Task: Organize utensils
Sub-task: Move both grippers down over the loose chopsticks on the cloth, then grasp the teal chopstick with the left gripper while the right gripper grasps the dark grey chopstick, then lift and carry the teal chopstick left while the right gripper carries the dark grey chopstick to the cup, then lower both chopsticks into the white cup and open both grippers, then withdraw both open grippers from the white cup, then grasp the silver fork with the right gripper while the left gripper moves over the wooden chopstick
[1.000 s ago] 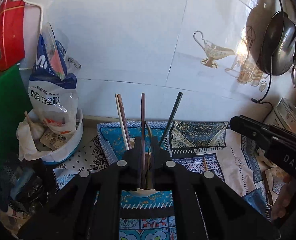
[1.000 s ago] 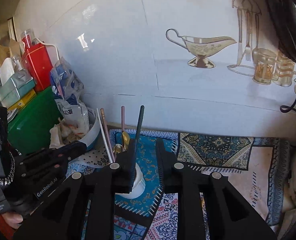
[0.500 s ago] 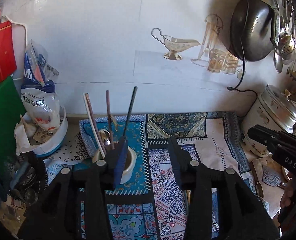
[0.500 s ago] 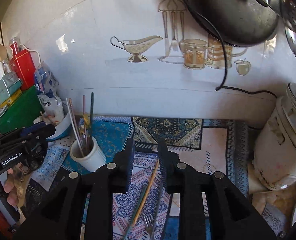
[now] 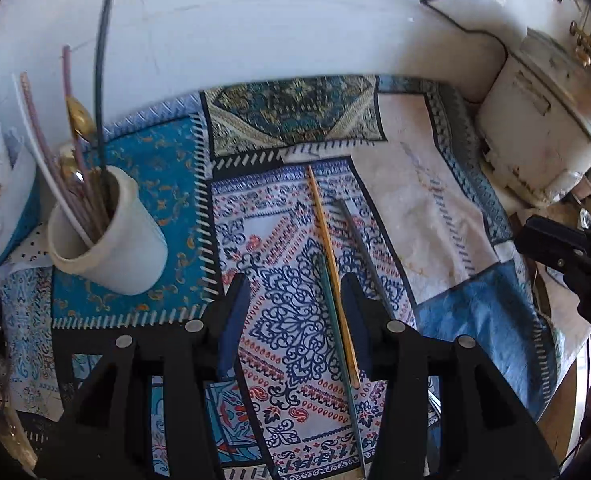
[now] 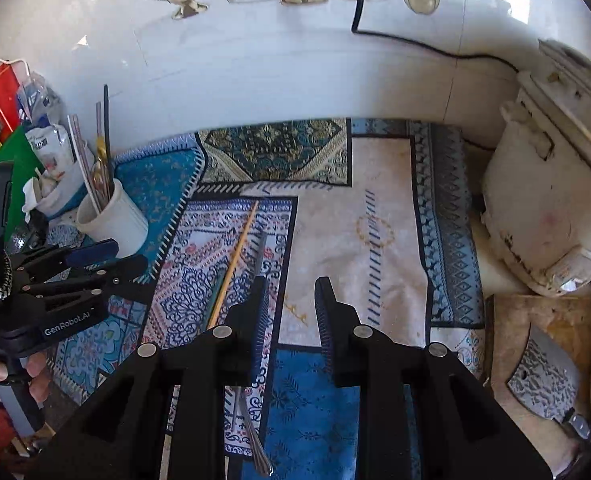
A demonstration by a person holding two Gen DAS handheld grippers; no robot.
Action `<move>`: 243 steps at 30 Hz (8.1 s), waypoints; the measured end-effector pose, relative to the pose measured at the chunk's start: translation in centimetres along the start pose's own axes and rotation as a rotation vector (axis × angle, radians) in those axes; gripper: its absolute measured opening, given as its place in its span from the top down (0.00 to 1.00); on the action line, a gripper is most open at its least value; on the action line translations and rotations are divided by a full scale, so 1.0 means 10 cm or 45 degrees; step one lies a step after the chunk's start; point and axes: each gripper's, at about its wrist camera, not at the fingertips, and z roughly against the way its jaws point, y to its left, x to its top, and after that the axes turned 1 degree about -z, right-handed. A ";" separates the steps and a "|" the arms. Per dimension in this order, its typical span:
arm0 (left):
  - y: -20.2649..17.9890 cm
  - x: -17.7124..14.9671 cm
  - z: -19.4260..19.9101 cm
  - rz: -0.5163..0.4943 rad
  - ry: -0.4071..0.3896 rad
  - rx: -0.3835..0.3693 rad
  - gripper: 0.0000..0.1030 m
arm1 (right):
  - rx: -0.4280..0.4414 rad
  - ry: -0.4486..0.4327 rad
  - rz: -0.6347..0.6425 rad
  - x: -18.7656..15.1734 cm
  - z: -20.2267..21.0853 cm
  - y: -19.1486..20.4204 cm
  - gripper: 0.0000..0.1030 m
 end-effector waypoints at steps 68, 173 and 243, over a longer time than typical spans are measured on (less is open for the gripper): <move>0.25 -0.43 -0.33 -0.079 0.263 -0.104 0.97 | 0.173 0.268 0.038 -0.05 -0.96 0.13 0.95; 1.46 -0.02 1.29 0.250 -0.377 0.090 0.73 | 0.151 -0.234 0.260 0.67 0.15 1.39 0.78; -0.47 0.49 -0.99 -0.241 0.286 0.030 0.66 | 0.127 0.158 -0.160 -0.63 -0.45 -0.29 0.93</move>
